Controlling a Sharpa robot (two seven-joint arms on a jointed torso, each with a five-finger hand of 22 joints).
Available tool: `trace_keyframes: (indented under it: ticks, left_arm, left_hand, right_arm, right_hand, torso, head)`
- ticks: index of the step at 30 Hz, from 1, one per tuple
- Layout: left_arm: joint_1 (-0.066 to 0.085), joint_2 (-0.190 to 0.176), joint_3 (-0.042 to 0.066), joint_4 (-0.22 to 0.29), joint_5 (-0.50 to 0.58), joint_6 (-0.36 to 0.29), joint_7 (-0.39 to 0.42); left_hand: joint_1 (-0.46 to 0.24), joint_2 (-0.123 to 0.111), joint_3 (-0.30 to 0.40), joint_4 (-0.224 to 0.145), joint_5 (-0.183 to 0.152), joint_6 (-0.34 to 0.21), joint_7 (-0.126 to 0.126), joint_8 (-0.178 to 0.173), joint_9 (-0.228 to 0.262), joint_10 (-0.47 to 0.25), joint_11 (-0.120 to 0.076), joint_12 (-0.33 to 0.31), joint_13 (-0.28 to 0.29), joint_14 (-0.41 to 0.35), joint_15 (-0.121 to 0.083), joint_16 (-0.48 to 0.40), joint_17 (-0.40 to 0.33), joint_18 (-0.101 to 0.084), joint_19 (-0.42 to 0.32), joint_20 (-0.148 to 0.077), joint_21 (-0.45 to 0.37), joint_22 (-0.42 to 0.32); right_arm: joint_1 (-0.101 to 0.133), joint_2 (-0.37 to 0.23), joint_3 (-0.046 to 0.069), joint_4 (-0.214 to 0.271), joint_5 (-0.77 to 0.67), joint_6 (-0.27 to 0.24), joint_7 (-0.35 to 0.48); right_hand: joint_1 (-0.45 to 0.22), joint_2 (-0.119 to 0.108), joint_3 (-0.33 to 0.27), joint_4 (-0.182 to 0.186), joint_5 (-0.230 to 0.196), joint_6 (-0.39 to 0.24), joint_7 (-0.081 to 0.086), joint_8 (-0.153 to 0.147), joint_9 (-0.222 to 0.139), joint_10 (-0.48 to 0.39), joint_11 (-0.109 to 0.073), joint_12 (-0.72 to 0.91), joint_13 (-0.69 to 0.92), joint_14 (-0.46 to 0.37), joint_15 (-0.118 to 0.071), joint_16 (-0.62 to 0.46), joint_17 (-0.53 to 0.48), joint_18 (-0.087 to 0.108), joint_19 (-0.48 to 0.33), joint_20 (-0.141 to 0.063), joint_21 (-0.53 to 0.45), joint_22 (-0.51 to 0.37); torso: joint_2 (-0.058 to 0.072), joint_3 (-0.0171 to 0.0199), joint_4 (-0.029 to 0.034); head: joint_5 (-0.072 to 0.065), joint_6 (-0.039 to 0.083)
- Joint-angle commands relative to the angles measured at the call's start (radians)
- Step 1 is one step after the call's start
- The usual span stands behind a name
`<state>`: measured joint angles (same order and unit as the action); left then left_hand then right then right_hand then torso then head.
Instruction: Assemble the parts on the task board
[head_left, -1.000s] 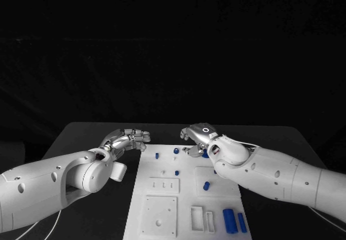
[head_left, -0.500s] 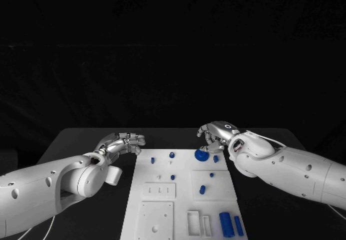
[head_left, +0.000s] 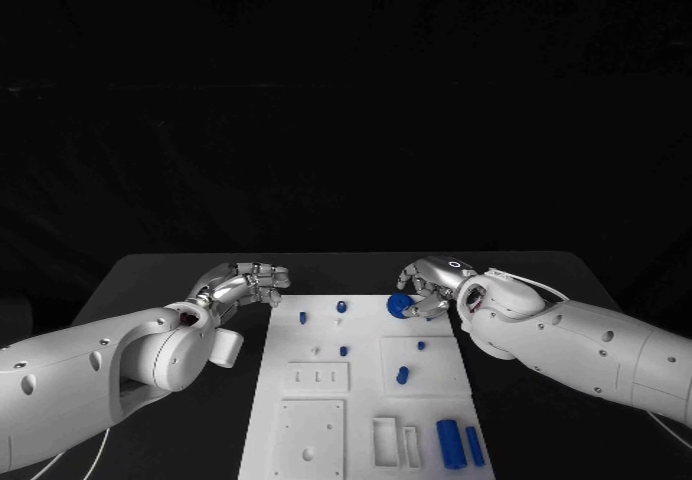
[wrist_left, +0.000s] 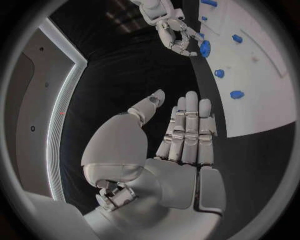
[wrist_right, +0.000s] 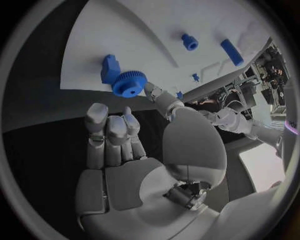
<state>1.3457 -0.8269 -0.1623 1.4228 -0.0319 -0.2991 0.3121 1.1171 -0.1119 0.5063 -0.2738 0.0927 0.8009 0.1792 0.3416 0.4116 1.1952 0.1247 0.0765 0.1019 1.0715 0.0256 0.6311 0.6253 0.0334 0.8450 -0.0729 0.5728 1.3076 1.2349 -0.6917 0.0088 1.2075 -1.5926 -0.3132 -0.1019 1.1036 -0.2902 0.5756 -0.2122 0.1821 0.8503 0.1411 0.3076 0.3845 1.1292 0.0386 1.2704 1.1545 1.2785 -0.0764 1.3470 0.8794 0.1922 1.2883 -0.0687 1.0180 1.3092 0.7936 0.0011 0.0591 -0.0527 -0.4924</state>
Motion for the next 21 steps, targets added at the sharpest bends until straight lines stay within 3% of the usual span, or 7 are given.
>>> trace_keyframes:
  ticks: [1,13,21]
  left_arm:
    - [0.002,0.001,0.001,0.002,0.000,0.015,0.010]
    - [0.002,0.002,0.001,0.000,-0.001,0.016,0.008]
    - [0.002,0.004,0.001,-0.002,-0.002,0.022,0.004]
  left_hand:
    - [-0.007,0.001,0.006,0.001,0.001,-0.002,0.006,-0.004,-0.001,-0.002,0.001,-0.003,0.000,-0.007,0.002,-0.003,0.001,0.019,-0.005,0.001,0.007,0.018]
    - [-0.008,0.001,0.006,0.001,0.001,-0.002,0.006,-0.003,-0.001,-0.002,0.002,-0.003,0.000,-0.007,0.002,-0.003,0.001,0.018,-0.005,0.001,0.007,0.018]
    - [-0.009,0.002,0.006,0.002,0.000,-0.002,0.006,-0.003,-0.002,-0.002,0.002,-0.003,0.000,-0.007,0.002,-0.003,0.001,0.018,-0.005,0.001,0.007,0.018]
  right_arm:
    - [-0.007,0.007,0.000,-0.008,0.002,0.043,0.011]
    - [-0.015,0.019,0.000,-0.034,0.001,0.040,0.012]
    - [-0.015,0.020,0.000,-0.036,0.032,0.069,0.017]
  right_hand:
    - [-0.008,0.006,0.000,0.009,0.003,0.002,0.010,-0.003,-0.001,0.015,-0.001,0.012,0.015,-0.004,0.003,0.004,0.005,0.070,0.001,-0.013,0.007,0.022]
    - [-0.008,0.019,0.007,0.015,0.010,0.009,0.009,0.000,0.001,0.025,-0.002,0.025,0.033,-0.005,0.003,0.006,0.017,0.070,-0.002,-0.016,0.019,0.021]
    - [-0.014,0.030,0.025,0.034,0.000,0.011,0.008,0.001,0.002,0.027,-0.003,0.027,0.038,-0.005,0.002,0.004,0.025,0.070,-0.005,-0.017,0.026,0.020]
  torso:
    - [0.001,-0.0006,0.0041]
    - [0.000,-0.0010,0.0003]
    - [0.000,-0.0014,0.0004]
  head:
    - [-0.001,-0.006]
    - [0.003,-0.015]
    - [0.002,-0.017]
